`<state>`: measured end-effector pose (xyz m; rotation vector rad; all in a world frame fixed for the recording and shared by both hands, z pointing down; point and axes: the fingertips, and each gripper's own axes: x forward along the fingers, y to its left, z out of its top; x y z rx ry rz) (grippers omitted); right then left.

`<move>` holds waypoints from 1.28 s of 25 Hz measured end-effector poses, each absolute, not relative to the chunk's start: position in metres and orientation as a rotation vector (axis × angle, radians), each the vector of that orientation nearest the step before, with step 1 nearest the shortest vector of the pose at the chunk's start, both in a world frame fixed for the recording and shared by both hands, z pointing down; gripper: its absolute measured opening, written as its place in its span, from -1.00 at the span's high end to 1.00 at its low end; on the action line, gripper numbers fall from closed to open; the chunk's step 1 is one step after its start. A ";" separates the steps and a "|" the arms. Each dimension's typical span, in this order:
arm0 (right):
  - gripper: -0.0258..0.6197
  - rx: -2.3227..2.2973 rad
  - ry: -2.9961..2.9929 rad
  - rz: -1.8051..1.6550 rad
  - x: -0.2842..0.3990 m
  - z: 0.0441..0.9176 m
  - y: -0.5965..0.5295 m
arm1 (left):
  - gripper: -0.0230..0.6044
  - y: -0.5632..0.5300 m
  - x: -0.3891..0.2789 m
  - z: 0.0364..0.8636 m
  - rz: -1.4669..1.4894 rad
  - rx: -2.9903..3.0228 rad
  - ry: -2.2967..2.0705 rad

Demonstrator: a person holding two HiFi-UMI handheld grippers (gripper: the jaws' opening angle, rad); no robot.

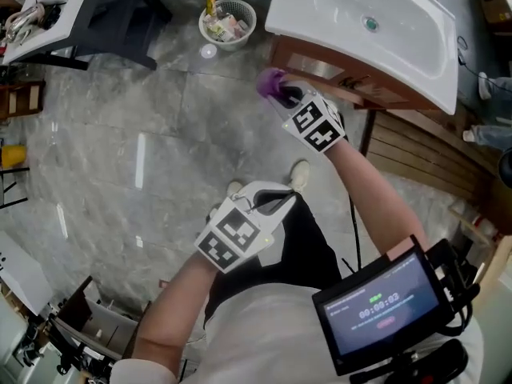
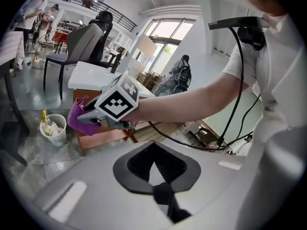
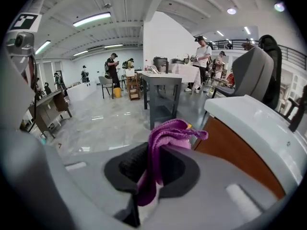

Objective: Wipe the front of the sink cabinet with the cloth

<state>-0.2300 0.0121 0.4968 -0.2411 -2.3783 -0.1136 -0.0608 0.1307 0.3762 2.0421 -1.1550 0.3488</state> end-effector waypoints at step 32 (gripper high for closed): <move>0.75 0.209 -2.317 0.069 -0.108 0.573 -0.183 | 0.91 0.023 0.011 0.424 0.408 2.115 -0.932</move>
